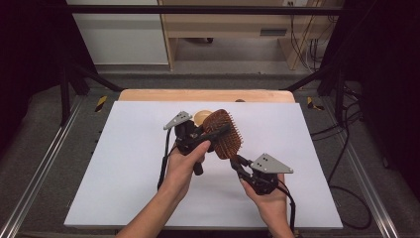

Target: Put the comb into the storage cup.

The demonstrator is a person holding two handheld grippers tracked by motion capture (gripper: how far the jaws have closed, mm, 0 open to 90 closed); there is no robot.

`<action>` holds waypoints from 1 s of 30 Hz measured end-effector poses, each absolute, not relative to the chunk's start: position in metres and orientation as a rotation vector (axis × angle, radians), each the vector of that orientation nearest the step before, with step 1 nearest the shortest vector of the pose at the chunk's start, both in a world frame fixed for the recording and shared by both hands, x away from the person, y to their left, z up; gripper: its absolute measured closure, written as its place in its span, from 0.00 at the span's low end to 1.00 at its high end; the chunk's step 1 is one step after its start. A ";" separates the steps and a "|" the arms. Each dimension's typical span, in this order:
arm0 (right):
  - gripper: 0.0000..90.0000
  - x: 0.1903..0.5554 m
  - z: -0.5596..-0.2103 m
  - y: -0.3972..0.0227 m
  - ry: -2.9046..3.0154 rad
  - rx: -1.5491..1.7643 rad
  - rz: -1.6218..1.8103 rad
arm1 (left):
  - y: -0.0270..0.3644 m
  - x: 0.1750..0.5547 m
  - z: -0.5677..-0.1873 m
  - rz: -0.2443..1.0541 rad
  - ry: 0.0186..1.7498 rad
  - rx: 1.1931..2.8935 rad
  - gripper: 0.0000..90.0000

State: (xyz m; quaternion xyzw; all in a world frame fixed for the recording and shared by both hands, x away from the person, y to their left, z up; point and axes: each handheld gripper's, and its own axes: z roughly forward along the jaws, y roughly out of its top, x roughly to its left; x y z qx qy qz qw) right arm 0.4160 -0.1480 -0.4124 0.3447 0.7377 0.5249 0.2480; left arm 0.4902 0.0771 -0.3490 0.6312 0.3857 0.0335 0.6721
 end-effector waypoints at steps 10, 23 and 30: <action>0.81 0.418 -0.418 -0.147 2.020 0.940 1.451 | 0.078 0.487 -0.347 0.055 0.871 1.421 0.54; 0.81 0.419 -0.419 -0.147 2.023 0.939 1.482 | 0.076 0.483 -0.344 0.052 0.858 1.407 0.56; 0.77 0.420 -0.420 -0.148 2.035 0.945 1.489 | 0.074 0.482 -0.342 0.076 0.838 1.416 0.57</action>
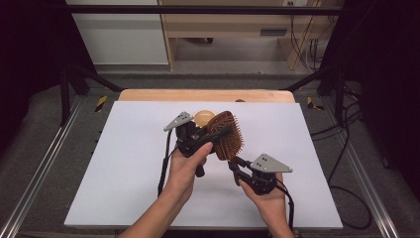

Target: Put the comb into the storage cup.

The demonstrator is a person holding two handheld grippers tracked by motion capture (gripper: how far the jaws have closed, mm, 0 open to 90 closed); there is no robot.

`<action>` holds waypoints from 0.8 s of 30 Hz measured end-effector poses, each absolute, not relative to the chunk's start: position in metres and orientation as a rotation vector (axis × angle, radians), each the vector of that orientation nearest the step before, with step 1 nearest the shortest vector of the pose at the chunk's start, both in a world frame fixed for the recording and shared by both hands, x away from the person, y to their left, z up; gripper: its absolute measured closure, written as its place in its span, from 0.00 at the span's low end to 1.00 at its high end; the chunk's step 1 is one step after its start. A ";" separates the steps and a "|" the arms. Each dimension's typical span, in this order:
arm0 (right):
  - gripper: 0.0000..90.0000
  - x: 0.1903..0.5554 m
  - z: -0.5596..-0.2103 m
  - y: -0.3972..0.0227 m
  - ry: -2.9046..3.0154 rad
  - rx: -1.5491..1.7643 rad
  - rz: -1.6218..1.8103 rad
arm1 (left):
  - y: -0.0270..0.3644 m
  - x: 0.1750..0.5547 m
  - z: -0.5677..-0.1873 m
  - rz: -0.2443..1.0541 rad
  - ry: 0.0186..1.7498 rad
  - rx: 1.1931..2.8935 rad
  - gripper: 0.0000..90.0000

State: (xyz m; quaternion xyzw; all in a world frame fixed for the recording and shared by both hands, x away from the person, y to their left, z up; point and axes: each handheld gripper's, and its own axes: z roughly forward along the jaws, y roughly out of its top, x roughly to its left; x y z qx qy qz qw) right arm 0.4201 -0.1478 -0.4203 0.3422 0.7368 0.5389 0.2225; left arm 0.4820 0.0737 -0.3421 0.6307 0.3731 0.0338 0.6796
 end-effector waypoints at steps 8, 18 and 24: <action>0.52 0.421 -0.423 -0.147 2.042 0.956 1.474 | 0.080 0.481 -0.338 0.121 0.839 1.399 0.57; 0.19 0.421 -0.422 -0.152 2.007 1.016 1.440 | 0.090 0.480 -0.332 0.214 0.810 1.422 0.57; 0.15 0.422 -0.425 -0.153 1.989 1.047 1.423 | 0.094 0.479 -0.328 0.235 0.801 1.424 0.57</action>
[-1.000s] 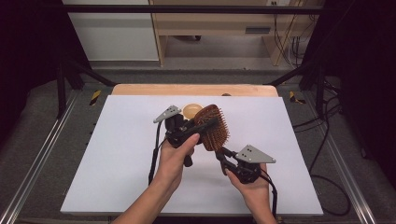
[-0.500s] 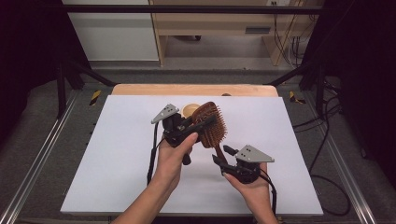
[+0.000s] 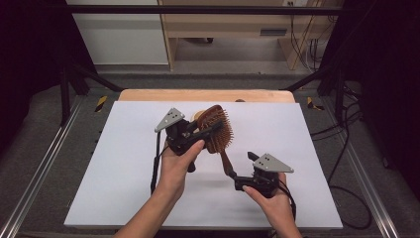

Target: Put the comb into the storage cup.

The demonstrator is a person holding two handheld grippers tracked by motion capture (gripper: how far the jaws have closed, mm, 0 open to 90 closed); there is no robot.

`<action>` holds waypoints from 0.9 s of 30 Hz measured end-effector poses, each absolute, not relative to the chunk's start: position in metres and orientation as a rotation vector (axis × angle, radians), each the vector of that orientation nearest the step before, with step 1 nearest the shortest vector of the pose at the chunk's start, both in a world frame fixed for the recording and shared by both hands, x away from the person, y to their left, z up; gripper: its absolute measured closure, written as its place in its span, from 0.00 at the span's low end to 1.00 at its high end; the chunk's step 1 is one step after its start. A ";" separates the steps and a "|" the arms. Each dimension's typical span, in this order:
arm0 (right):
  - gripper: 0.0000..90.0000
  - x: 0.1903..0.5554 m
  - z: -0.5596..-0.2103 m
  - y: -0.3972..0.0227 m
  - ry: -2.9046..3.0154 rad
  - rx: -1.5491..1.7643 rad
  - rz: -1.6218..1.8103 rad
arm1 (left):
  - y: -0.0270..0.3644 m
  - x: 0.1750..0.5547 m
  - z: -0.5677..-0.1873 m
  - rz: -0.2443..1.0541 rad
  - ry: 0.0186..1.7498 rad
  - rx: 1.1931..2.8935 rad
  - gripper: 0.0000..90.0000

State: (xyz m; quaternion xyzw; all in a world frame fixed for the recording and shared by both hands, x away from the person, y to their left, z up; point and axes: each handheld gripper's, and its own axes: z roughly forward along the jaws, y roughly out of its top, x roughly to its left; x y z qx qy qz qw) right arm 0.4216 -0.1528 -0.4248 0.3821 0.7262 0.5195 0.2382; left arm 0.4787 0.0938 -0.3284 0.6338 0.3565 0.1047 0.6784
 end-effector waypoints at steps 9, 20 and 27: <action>0.08 0.409 -0.432 -0.184 2.027 1.080 1.395 | 0.106 0.480 -0.313 0.266 0.805 1.418 0.56; 0.09 0.416 -0.440 -0.204 1.988 1.150 1.430 | 0.108 0.487 -0.292 0.289 0.789 1.408 0.56; 0.09 0.417 -0.441 -0.205 1.991 1.135 1.417 | 0.109 0.495 -0.279 0.316 0.791 1.400 0.56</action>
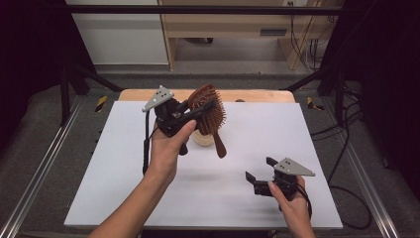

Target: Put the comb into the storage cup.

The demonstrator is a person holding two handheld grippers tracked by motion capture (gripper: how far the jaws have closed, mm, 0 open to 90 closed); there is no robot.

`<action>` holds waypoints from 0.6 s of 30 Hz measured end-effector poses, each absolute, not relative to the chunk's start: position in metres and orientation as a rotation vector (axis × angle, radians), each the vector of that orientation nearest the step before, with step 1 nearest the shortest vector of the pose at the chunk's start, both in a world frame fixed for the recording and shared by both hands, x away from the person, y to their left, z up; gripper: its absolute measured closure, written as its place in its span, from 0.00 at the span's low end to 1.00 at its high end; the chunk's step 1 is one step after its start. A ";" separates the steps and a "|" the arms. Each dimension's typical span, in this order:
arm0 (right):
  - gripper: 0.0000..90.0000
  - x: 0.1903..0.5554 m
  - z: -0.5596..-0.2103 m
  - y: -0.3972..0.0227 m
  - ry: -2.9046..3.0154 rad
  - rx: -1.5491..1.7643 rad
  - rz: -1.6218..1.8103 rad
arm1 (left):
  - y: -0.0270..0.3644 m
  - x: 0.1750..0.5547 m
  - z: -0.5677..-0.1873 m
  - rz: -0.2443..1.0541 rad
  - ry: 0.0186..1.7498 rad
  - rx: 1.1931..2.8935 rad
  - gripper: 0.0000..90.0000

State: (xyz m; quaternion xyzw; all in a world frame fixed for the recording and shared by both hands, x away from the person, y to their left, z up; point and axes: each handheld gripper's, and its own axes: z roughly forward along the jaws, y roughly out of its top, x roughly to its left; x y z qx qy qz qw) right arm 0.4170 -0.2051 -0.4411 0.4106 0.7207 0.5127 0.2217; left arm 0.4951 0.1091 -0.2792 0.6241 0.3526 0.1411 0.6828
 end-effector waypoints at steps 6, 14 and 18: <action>0.09 0.417 -0.442 -0.206 1.993 1.136 1.426 | 0.105 0.500 -0.272 0.340 0.775 1.429 0.56; 0.08 0.417 -0.442 -0.206 1.989 1.137 1.429 | 0.102 0.502 -0.261 0.351 0.766 1.414 0.56; 0.08 0.417 -0.442 -0.206 1.988 1.134 1.432 | 0.102 0.505 -0.258 0.364 0.770 1.412 0.56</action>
